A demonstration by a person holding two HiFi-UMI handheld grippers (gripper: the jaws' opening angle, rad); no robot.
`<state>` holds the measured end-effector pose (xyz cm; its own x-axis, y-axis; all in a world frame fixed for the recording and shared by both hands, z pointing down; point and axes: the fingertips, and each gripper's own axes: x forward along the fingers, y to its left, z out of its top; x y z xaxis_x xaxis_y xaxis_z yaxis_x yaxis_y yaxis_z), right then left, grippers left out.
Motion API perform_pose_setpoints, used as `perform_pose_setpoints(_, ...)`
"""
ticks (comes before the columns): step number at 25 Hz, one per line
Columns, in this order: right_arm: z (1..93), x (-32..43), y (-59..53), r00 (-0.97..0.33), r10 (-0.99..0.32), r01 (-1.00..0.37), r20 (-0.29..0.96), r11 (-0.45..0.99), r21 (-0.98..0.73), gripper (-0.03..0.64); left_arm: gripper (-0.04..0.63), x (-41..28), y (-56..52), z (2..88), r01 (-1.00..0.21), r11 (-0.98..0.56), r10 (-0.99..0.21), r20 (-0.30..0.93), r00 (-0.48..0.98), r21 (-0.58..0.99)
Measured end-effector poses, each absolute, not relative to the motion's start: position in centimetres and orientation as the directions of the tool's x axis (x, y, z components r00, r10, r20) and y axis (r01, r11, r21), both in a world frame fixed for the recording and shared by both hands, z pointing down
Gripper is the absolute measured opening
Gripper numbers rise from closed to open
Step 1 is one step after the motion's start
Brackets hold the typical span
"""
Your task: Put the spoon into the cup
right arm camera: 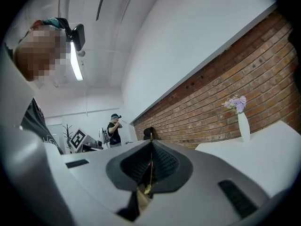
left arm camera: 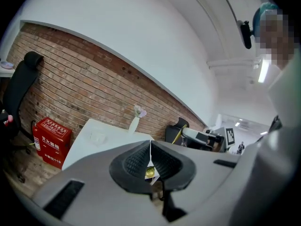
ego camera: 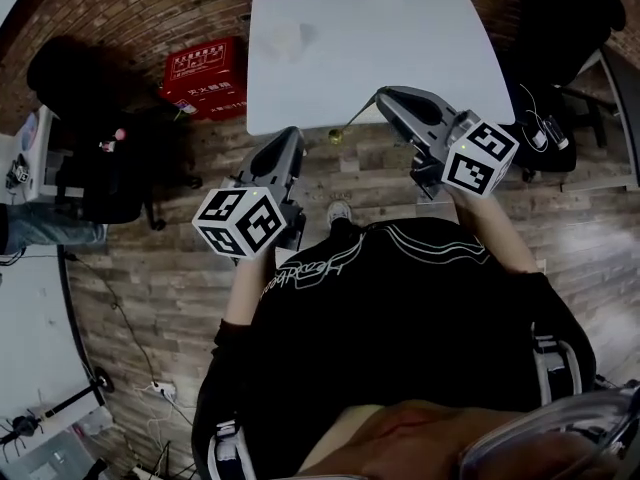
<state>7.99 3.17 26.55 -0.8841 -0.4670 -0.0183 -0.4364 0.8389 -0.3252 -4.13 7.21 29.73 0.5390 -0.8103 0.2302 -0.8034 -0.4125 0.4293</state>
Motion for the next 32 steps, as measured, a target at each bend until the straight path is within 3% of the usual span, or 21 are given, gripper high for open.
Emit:
perform_pose_setpoints(12, 25.2, 0.6, -8.6, -0.847, -0.53, -0.495, -0.042, 0.814, -0.305, 0.0, 0.006, -12.8, -4.7, 29.7, -0.795, -0.439, -0.789, 0.242, 0.564, 0.42)
perform_pose_setpoints(32, 29.9, -1.4, -22.7, -0.845, -0.535, -0.49, -0.002, 0.776, -0.397, 0.0, 0.006, -14.3, -17.4, 34.5, -0.804, -0.368, -0.764, 0.341, 0.548, 0.467)
